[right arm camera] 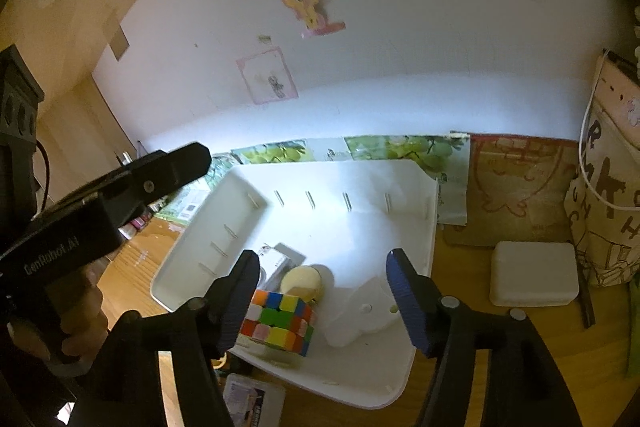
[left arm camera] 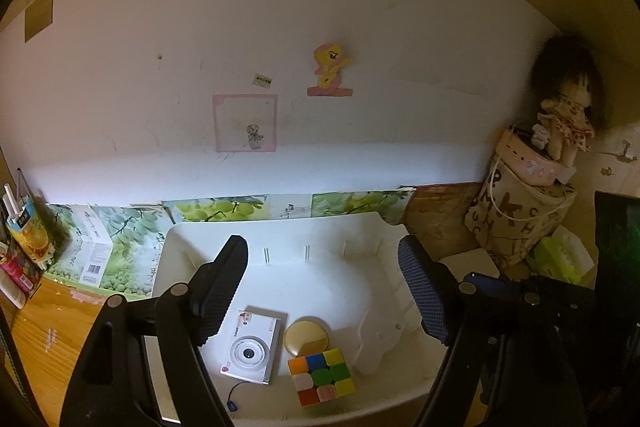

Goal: Organize rigid objects
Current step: 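Lower the gold tin and white curved piece into the bin and open both grippers, then withdraw both grippers from the bin back over the desk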

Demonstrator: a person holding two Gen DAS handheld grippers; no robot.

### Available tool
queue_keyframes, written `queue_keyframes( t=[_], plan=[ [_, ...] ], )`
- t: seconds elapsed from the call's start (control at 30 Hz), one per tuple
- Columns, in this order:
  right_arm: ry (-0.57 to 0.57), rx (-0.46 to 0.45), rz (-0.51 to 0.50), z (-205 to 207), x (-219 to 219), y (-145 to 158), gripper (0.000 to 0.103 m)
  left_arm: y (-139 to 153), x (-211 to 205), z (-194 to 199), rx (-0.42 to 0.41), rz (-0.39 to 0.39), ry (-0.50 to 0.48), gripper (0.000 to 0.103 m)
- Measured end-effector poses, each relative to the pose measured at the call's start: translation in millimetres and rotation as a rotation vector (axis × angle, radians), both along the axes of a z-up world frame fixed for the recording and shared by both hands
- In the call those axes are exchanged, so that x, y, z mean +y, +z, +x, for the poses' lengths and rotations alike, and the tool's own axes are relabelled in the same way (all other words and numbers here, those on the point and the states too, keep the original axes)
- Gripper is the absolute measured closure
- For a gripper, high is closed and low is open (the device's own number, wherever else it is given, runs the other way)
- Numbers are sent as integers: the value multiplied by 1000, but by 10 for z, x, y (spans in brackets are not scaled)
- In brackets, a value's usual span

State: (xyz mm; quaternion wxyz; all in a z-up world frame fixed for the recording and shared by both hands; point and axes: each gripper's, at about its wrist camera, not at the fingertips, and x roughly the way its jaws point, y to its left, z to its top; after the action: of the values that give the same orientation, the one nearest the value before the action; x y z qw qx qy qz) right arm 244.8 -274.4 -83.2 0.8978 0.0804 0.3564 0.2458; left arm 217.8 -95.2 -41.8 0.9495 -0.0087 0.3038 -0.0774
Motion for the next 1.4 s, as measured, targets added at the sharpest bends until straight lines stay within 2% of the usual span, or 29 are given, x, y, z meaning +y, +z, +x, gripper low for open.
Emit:
queue_keyframes(
  t=[0.23,0.43,0.6,0.77,0.9,1.07,1.4],
  plan=[
    [-21,-65,39,-202,-37,179,22,165,46,-284,-59,15,29,22],
    [-48,-115,67,-440,-61,337,21,330,150,-598,-113,15,70,22],
    [-40,-137,62,-651,-28,399,21,446,289,-911,-161,11,132,17],
    [-6,-160,54,-927,27,390,21,467,431,-1151,-150,-8,185,17],
    [26,-184,37,-1115,72,335,21,397,563,-1320,-104,-57,231,17],
    [58,-199,8,-1294,131,212,21,249,702,-1471,-22,-72,294,17],
    [152,-163,-117,-1571,357,-261,21,-333,837,-1543,292,-113,337,17]
  ],
)
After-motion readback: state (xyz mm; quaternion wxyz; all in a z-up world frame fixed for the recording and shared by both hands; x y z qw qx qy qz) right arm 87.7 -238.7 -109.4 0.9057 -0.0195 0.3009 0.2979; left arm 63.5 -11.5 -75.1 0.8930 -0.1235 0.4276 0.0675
